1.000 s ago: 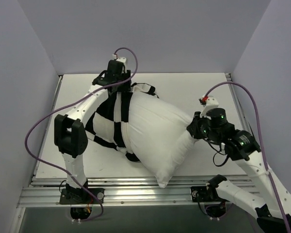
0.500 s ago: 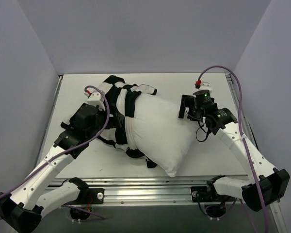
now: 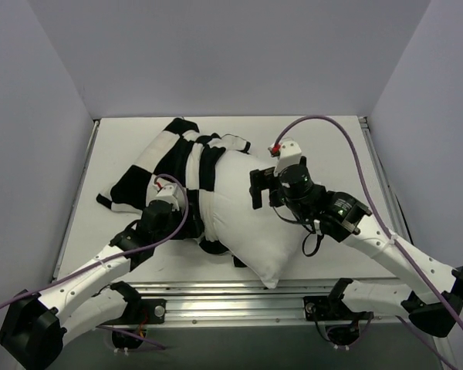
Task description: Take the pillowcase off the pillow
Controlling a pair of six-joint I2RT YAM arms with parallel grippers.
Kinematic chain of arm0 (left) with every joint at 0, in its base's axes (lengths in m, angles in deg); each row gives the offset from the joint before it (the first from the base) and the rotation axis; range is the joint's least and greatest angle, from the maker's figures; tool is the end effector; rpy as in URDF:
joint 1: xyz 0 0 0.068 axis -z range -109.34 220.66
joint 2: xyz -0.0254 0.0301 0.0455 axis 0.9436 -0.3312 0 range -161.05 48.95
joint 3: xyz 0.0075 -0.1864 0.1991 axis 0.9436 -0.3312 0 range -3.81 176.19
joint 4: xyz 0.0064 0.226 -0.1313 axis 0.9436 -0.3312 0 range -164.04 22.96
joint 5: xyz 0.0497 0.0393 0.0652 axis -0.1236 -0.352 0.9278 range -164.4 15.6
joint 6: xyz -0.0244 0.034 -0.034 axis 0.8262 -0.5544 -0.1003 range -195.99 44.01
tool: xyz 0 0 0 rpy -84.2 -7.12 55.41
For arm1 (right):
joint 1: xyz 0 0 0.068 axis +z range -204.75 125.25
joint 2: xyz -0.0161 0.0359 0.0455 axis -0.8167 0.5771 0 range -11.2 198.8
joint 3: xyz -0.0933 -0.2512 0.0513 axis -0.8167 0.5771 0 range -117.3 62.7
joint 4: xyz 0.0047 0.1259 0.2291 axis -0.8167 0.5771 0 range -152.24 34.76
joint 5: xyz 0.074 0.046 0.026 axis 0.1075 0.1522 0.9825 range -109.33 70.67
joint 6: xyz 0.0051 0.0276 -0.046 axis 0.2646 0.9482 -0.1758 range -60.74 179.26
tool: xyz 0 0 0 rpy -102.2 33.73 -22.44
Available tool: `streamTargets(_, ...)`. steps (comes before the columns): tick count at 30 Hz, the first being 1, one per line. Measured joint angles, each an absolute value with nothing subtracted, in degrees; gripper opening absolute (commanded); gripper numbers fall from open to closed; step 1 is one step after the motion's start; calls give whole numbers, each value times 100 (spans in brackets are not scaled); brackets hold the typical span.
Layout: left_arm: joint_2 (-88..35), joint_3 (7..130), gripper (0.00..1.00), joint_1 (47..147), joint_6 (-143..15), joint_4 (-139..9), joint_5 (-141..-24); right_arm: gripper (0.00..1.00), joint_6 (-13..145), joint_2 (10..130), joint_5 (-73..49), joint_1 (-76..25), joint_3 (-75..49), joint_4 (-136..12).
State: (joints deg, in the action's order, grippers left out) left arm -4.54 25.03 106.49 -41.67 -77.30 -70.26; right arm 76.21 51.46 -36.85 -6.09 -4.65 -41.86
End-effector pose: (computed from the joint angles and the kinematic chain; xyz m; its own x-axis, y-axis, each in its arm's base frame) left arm 0.1640 -0.1152 0.2154 -0.6853 -0.1987 -0.7006 0.1810 0.8854 -0.4282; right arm 0.1679 0.1746 0.3988 -0.3238 0.0529 -0.9446 -0.4498 0.8698 0.2029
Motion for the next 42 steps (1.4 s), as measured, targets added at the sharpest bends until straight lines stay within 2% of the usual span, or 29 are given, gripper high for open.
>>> streamTargets(8,-533,2326,95,10728,-4169,-7123,-7257,100,7227,6140,-3862,762,-382,-4217)
streamTargets(15,-459,2269,95,10730,-4195,-7011,-7163,100,7057,7242,-4240,893,-141,-4306)
streamTargets(16,-570,2293,95,10710,-4223,-6976,-7142,97,7059,7382,-4343,890,-115,-4341)
streamTargets(17,-710,2343,95,10686,-4256,-6957,-7139,92,7057,7495,-4424,882,-74,-4396)
streamTargets(18,-872,2404,95,10658,-4291,-6924,-7142,77,7055,7583,-4485,866,-26,-4453)
streamTargets(20,-1191,2547,95,10555,-4383,-6850,-7190,56,7063,7677,-4592,805,112,-4663)
streamTargets(21,-1320,2612,95,10494,-4420,-6795,-7231,31,7077,7690,-4608,744,182,-4785)
streamTargets(24,-1488,2728,96,10354,-4534,-6624,-7345,0,7173,7694,-4570,486,331,-5242)
streamTargets(30,-1208,2732,97,10376,-4702,-6408,-7563,0,7339,7672,-4197,88,446,-5841)
streamTargets(38,-1171,2695,97,10772,-4859,-6205,-7723,0,7378,7591,-3805,-8,348,-5828)
streamTargets(41,-1563,2728,91,10815,-4934,-6205,-7664,0,7378,7567,-3711,-8,293,-5771)
streamTargets(42,-1729,2765,82,10824,-4942,-6218,-7596,0,7378,7545,-3679,-8,285,-5749)
